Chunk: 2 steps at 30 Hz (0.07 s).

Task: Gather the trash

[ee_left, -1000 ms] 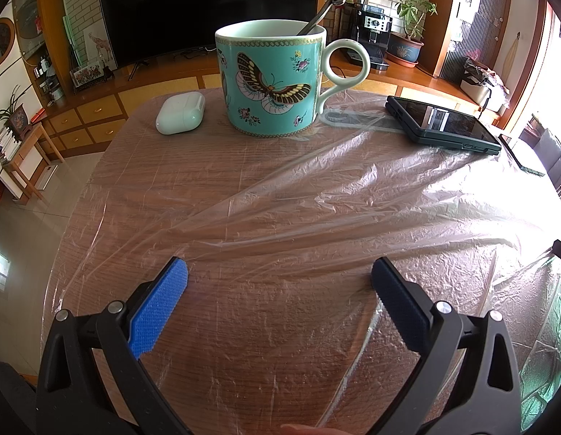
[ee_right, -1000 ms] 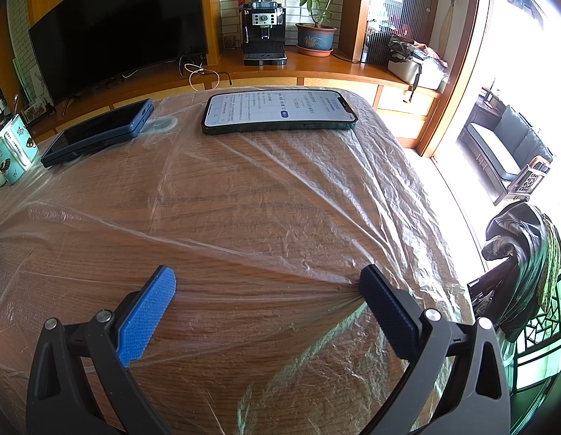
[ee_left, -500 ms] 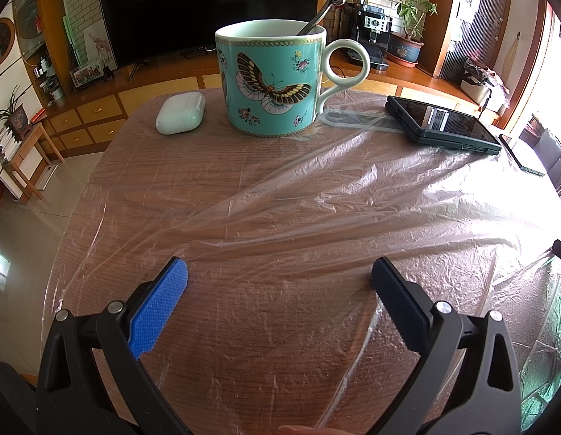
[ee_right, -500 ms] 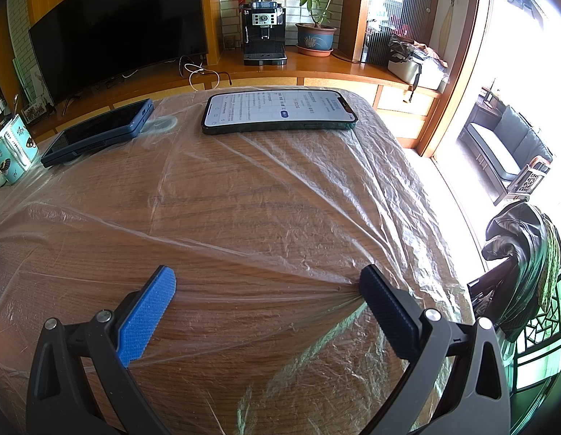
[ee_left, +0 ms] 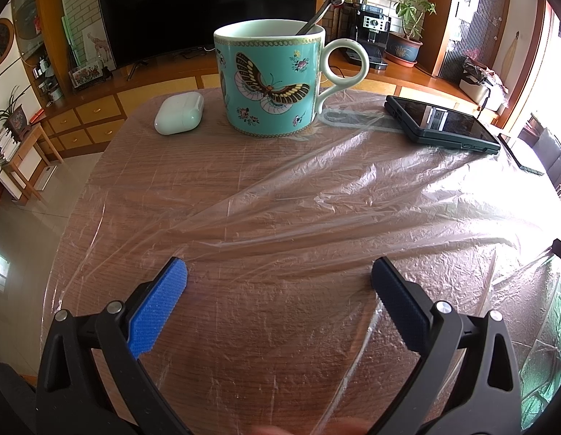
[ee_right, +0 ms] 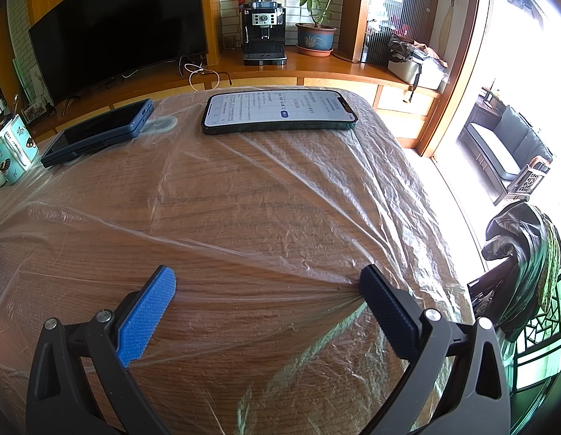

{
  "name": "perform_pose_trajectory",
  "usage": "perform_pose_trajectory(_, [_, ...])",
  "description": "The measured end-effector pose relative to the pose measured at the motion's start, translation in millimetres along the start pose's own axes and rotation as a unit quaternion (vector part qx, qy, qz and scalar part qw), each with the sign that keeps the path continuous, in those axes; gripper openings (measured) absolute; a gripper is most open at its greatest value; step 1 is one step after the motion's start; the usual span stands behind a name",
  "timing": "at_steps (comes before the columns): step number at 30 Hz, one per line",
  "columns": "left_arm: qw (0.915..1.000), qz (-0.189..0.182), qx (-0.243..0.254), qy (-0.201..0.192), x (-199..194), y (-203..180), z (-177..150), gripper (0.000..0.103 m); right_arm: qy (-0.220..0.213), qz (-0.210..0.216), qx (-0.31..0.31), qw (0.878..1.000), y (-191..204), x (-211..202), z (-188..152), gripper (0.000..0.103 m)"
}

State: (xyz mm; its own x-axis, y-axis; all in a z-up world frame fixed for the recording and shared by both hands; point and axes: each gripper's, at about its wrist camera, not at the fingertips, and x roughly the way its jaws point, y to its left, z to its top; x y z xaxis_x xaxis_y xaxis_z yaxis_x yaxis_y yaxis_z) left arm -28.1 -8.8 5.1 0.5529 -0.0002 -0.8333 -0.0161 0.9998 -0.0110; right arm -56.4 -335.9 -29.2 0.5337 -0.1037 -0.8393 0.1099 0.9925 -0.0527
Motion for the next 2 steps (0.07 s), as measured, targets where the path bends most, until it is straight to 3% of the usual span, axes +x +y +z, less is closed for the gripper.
perform_pose_trajectory(2, [1.0, 0.0, 0.0, 0.0, 0.2, 0.2, 0.1, 0.102, 0.0, 0.0, 0.0, 1.0, 0.6, 1.2, 1.4, 0.099])
